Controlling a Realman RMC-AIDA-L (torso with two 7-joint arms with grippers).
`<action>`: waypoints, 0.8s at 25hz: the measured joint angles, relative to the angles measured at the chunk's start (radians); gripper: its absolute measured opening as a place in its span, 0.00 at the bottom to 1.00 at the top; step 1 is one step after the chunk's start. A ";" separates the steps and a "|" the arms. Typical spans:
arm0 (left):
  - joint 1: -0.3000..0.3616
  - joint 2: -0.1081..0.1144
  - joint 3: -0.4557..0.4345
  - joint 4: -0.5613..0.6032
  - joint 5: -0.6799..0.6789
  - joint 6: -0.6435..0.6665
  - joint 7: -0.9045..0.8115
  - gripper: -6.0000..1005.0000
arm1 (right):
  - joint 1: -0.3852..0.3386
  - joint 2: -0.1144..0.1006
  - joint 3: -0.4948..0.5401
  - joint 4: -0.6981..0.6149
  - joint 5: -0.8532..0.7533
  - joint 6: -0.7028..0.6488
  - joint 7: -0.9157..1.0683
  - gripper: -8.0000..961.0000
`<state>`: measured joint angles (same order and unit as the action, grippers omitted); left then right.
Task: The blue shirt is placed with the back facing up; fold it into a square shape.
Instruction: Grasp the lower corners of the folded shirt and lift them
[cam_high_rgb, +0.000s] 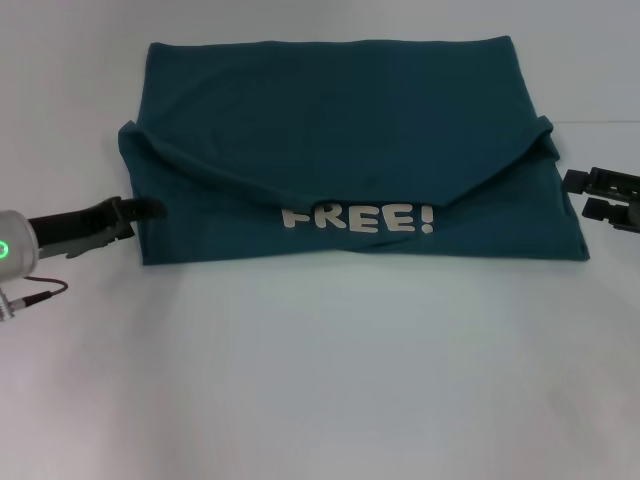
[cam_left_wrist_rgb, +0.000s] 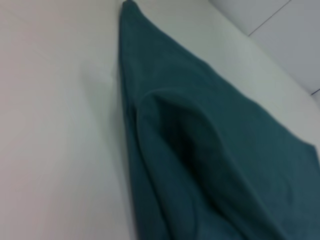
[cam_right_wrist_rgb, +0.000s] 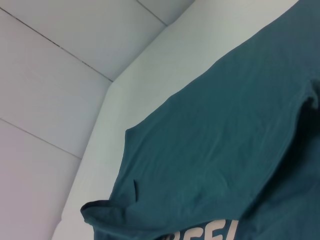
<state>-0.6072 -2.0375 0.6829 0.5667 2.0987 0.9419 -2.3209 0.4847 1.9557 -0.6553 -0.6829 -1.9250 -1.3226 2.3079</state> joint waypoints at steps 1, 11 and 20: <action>-0.002 0.000 0.013 -0.006 0.000 -0.014 0.001 0.66 | 0.000 0.000 0.003 0.001 0.000 0.000 0.000 0.83; -0.024 -0.007 0.053 -0.044 0.001 -0.049 0.024 0.66 | -0.007 0.000 0.017 0.008 0.002 0.001 -0.002 0.83; -0.038 -0.012 0.069 -0.071 0.000 -0.065 0.043 0.65 | -0.015 0.002 0.034 0.015 0.002 -0.003 -0.012 0.83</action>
<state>-0.6449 -2.0499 0.7524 0.4955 2.0987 0.8770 -2.2774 0.4699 1.9574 -0.6215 -0.6684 -1.9229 -1.3252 2.2958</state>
